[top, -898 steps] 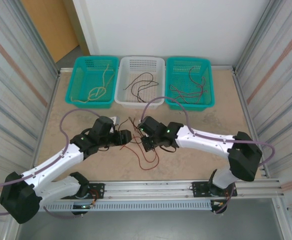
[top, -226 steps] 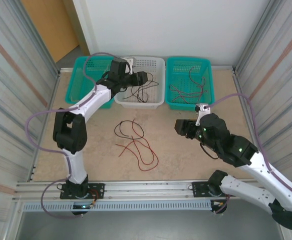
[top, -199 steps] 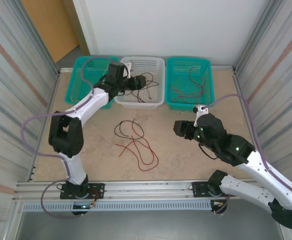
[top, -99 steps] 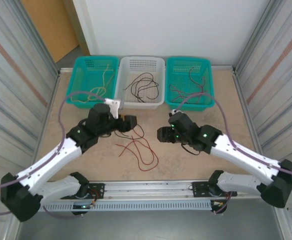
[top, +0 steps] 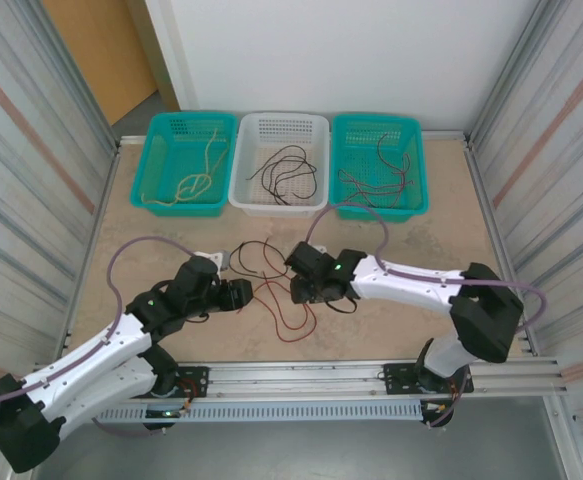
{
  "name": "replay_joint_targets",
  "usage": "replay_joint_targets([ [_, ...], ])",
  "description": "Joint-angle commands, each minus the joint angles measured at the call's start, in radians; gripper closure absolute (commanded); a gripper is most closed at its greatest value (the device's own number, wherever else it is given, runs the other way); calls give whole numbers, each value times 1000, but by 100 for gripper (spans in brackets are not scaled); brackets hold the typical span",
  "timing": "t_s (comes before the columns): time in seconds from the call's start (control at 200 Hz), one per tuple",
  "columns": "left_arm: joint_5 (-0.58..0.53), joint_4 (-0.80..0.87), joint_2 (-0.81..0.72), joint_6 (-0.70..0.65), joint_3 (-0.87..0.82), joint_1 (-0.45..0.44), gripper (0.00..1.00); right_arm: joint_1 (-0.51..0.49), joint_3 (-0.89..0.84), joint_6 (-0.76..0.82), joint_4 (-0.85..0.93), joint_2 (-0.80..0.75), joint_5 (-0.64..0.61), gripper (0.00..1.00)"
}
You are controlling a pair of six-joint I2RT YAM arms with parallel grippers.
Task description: Untangle the cables
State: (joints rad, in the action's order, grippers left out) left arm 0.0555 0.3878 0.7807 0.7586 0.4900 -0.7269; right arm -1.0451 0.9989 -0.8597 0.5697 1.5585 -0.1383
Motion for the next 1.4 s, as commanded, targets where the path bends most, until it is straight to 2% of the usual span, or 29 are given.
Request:
replay_joint_targets([
  [0.0, -33, -19, 7, 23, 32, -3, 47, -60, 45, -157, 29, 78, -31, 52],
  [0.11, -38, -36, 24, 17, 59, -5, 47, -113, 50, -233, 38, 132, -47, 58],
  [0.21, -37, -40, 43, 13, 77, -8, 48, -142, 49, -265, 36, 143, -55, 58],
  [0.366, -33, -38, 60, 13, 81, -11, 49, -141, 47, -267, 55, 133, -81, 57],
  [0.636, -49, -20, 38, -5, 88, -14, 49, -116, 14, -249, 23, 115, -48, 57],
  [0.917, -27, 12, 81, -43, 154, -14, 50, -114, -1, -248, -14, 161, -27, 67],
  [1.298, -49, 69, 45, -50, 177, -14, 48, -85, -64, -243, -41, 133, -40, 85],
  [1.338, -49, 86, 45, -53, 185, -14, 48, -81, -70, -241, -48, 128, -39, 85],
  [1.398, -49, 102, 46, -60, 197, -14, 48, -75, -73, -237, -58, 123, -34, 77],
])
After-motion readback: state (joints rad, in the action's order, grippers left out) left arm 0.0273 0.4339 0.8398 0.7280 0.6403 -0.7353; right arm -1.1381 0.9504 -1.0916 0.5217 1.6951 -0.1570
